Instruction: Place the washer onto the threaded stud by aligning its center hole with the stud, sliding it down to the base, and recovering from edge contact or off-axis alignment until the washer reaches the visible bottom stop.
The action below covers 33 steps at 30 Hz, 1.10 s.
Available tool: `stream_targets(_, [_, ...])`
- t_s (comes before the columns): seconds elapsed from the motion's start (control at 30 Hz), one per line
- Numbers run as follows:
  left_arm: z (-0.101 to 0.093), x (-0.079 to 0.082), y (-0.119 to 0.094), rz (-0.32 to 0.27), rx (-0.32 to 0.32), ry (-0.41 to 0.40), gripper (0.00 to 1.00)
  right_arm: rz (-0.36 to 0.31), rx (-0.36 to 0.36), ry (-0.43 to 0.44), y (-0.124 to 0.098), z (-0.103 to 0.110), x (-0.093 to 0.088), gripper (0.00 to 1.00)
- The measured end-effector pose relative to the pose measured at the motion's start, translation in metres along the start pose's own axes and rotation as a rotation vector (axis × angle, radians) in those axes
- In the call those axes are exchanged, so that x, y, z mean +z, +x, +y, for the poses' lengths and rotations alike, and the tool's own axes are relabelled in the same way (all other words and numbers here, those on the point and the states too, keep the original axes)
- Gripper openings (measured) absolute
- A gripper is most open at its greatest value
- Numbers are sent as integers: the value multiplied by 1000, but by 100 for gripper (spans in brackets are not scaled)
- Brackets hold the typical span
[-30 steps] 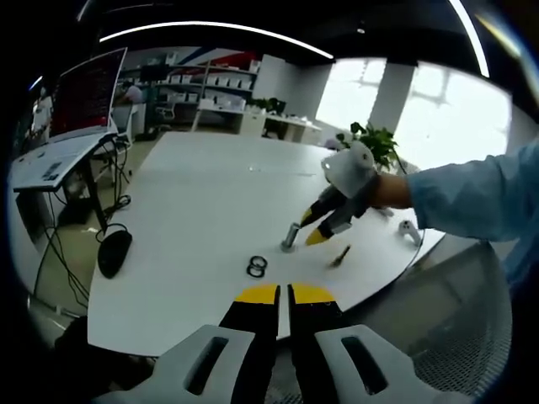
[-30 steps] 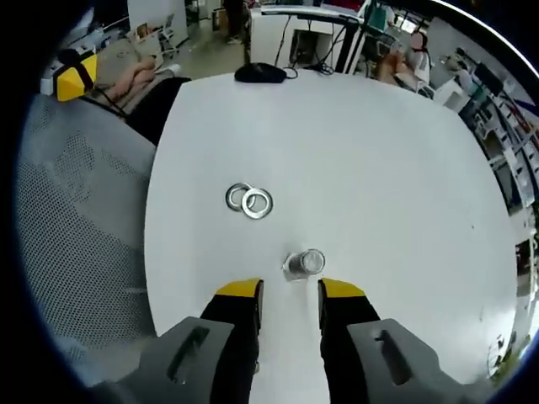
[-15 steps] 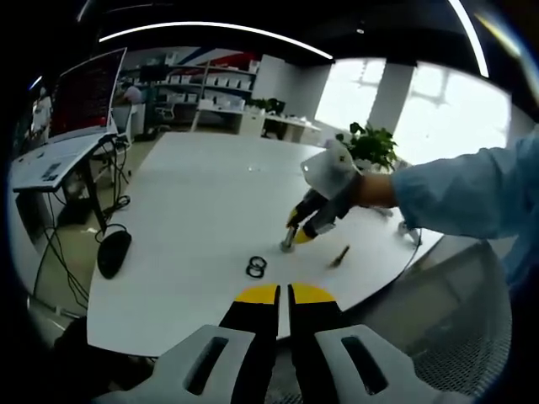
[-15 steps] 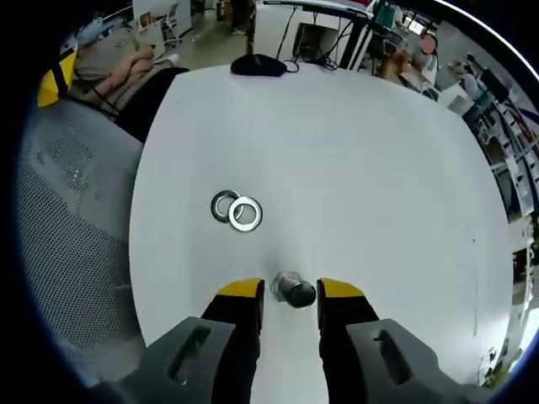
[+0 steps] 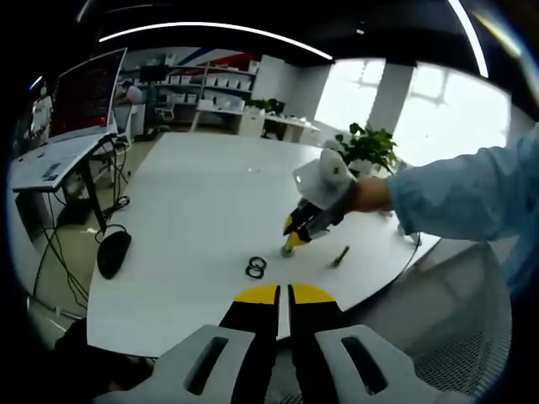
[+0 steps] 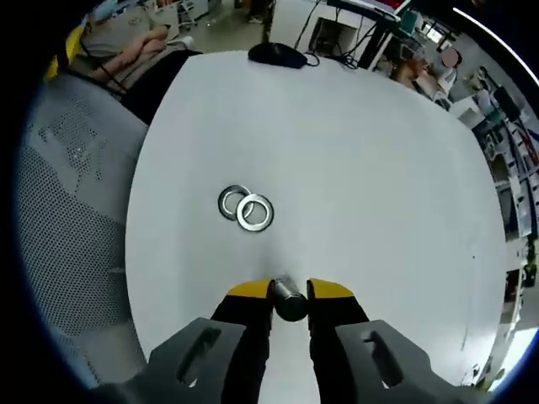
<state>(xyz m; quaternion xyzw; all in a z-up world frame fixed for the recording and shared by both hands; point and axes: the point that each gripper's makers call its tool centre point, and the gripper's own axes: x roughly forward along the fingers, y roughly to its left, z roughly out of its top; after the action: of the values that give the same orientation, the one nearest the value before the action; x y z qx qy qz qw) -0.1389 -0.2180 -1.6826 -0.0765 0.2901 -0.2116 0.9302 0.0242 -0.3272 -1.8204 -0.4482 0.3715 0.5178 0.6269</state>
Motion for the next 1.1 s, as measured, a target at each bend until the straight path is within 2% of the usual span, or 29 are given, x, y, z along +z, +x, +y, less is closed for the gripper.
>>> stream_targets(0.2, [0, 0, 0, -2, -2, 1, 1, -25, 40, 84, -3, 13, -3, 15])
stream_targets(0.4, [-1, 0, 0, -3, -7, 4, 1, -27, 52, 33, -5, 32, -3, 14])
stream_targets(0.53, [0, 1, 0, -6, -7, 2, 1, -23, 107, 58, -6, 48, -3, 14])
stream_targets(0.73, [-1, 1, -1, -10, -7, 0, 1, -12, 174, 23, -10, 72, -2, 14])
stream_targets(0.8, [-1, 1, -1, -11, -7, 1, 1, -4, 188, -15, -10, 76, -3, 15])
stream_targets(0.83, [-1, 1, -1, -11, -8, 1, 1, 0, 173, -59, -10, 75, -3, 15])
stream_targets(0.87, [-1, 1, -1, -10, -8, 1, 1, -7, 154, -122, -14, 74, -1, 16])
stream_targets(0.93, [-1, 1, -1, -8, -8, 2, 1, -6, 137, -165, -23, 74, 1, 16])
stream_targets(1.0, [-1, 1, 0, -8, -8, 3, 1, -25, 139, -162, -38, 76, 6, 17])
stream_targets(1.1, [-2, 1, 0, -7, -10, 5, 1, -126, 115, -117, -72, 70, 25, 17])
